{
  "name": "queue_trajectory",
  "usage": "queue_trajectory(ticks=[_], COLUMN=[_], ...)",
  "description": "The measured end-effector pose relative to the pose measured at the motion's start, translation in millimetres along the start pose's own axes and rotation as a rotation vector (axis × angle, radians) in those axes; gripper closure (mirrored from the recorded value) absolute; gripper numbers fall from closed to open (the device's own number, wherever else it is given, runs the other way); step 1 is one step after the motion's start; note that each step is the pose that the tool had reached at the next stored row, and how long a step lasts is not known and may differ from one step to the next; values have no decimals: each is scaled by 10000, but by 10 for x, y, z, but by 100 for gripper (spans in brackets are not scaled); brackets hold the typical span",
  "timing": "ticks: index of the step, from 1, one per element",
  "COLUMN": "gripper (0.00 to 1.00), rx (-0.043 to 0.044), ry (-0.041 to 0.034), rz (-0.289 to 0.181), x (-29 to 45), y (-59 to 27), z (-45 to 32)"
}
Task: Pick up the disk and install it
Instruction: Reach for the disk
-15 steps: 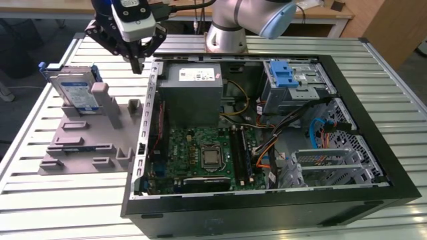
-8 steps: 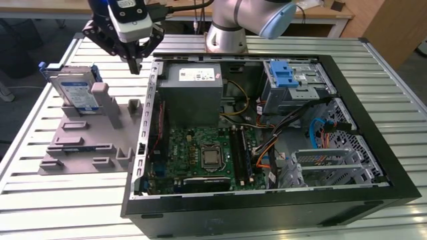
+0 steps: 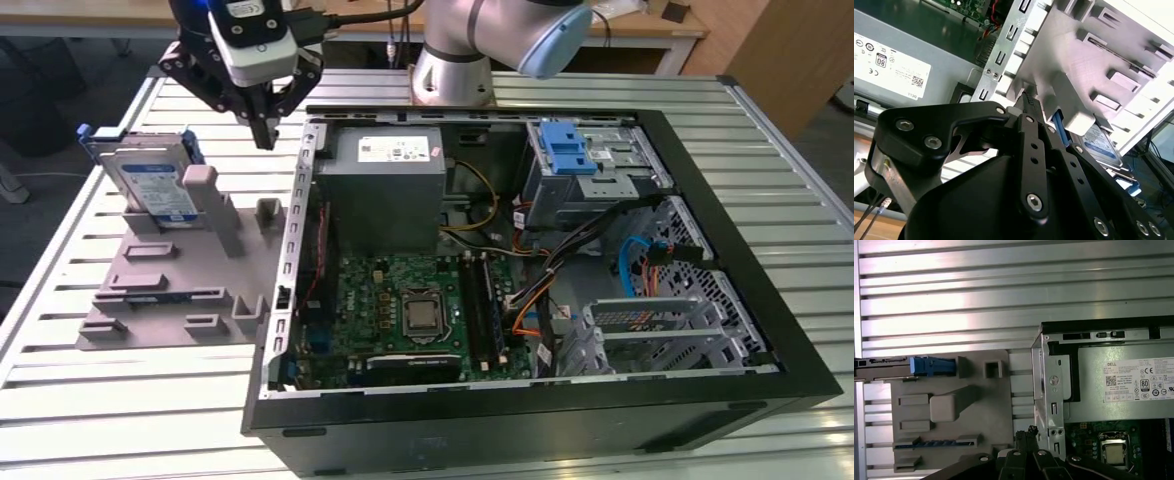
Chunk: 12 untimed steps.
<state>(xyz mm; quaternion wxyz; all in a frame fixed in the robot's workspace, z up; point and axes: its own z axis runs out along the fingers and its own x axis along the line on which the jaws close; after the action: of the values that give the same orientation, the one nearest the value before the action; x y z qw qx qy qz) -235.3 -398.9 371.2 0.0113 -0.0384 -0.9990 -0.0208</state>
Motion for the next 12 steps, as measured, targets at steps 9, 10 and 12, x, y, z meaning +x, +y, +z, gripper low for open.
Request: queue_trajectory(ticks=[9,10,12], gripper=[89,89,89], rx=[3,3,4], ry=[33,37,44], rz=[1,2,2], x=[52,58,68], y=[-4,-5,-6], z=[13,14,17])
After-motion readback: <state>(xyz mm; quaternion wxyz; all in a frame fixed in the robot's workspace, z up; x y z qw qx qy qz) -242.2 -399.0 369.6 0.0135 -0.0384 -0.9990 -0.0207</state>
